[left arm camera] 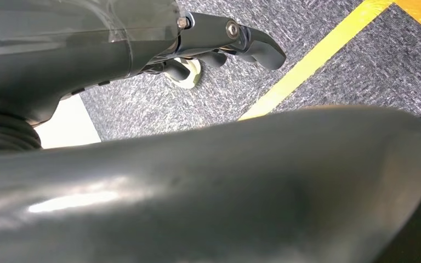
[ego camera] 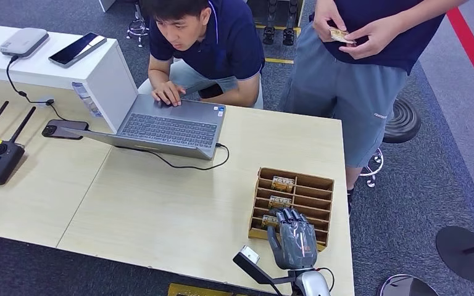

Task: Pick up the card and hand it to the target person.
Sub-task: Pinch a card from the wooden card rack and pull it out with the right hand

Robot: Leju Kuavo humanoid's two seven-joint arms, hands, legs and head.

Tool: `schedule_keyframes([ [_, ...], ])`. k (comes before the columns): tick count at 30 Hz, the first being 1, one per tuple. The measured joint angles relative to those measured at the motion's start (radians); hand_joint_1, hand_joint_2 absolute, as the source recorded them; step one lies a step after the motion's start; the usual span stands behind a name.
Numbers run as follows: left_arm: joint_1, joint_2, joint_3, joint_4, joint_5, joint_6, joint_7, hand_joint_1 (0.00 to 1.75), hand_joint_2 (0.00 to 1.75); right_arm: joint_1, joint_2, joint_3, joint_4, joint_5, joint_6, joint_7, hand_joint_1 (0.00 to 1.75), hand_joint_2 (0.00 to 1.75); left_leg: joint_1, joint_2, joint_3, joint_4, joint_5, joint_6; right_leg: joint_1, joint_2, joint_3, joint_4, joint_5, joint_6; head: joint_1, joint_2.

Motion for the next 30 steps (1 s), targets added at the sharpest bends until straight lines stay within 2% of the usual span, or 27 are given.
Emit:
schedule_keyframes([
  [2,0.000,0.000,0.000,0.000,0.000,0.000,0.000,0.00,0.00,-0.001,0.001,0.000,0.002,0.000,0.000,0.000,0.92,1.75,0.000,0.000,0.000,0.000,0.000,0.000,0.000,0.000,0.000,0.000,0.000,0.000,0.000,0.000],
  [7,0.000,0.000,0.000,0.000,0.000,0.000,0.001,0.00,0.00,-0.007,0.001,0.000,0.007,0.002,0.000,0.001,1.23,1.75,0.000,0.000,0.001,0.000,0.000,0.000,0.000,0.000,0.001,0.000,0.000,0.000,0.000,0.000],
  [10,0.000,0.000,0.000,0.000,0.000,0.000,0.002,0.00,0.00,-0.012,0.001,0.000,0.008,0.004,-0.001,0.003,1.33,1.75,0.000,0.000,0.001,0.000,0.000,0.000,0.000,0.000,0.001,0.000,0.000,0.000,0.000,0.000],
  [19,0.000,-0.002,0.000,0.000,0.000,0.000,0.003,0.00,0.00,-0.015,0.001,0.000,0.013,0.005,-0.001,0.011,1.40,1.75,0.000,0.000,0.001,0.000,0.000,0.000,0.000,0.000,0.001,0.000,0.000,0.000,0.000,0.000],
  [30,0.000,-0.002,0.000,0.000,0.001,0.000,0.002,0.00,0.00,-0.016,0.001,0.000,0.017,0.005,-0.001,0.012,1.38,1.75,0.000,0.000,0.002,0.000,0.000,0.000,0.000,0.000,0.002,0.000,0.000,0.000,0.000,0.000],
])
